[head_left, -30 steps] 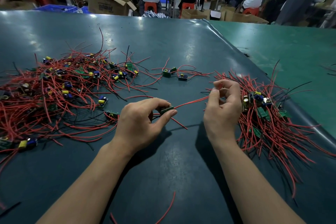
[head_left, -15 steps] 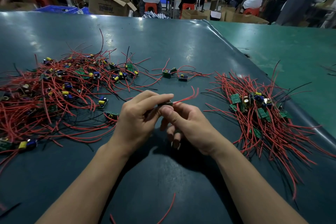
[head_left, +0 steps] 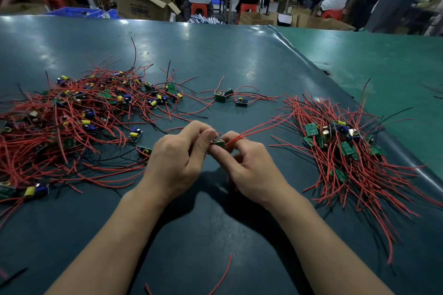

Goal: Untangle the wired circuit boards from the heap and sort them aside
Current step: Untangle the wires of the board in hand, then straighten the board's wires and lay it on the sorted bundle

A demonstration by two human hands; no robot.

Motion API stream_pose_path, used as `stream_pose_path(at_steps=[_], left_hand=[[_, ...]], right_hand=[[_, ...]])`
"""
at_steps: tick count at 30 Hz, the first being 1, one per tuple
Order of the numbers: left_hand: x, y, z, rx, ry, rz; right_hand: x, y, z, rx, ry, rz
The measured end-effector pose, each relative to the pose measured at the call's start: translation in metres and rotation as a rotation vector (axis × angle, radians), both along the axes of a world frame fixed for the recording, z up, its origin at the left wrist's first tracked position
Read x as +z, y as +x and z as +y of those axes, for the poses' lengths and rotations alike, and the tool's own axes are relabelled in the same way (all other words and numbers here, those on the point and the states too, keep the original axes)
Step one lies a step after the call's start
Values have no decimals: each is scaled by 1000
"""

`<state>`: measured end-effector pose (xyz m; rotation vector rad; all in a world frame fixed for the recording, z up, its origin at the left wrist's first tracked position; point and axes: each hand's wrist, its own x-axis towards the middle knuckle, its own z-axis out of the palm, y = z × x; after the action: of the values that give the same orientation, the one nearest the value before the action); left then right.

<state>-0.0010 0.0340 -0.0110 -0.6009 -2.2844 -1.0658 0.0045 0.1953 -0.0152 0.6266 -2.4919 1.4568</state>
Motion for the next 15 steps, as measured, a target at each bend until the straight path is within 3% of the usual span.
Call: stream_pose_path(at_steps=[4,9,11,13,15], left_hand=[[3,-2,-6,182,-54,63],[5,-8,-20,478,35,74],[4,-9,-22,504,57,75],[3,-10,-23,510,83,67],[2,-11,-23,587,34,95]], right_hand=[[1,0,1,-94,-72,147],[14,-5,17,-467,-358,313],[19,-6,17,-579,-461,333],[24,-9,21,-678,-706,286],[25,-14,32,-756,-1014,115]])
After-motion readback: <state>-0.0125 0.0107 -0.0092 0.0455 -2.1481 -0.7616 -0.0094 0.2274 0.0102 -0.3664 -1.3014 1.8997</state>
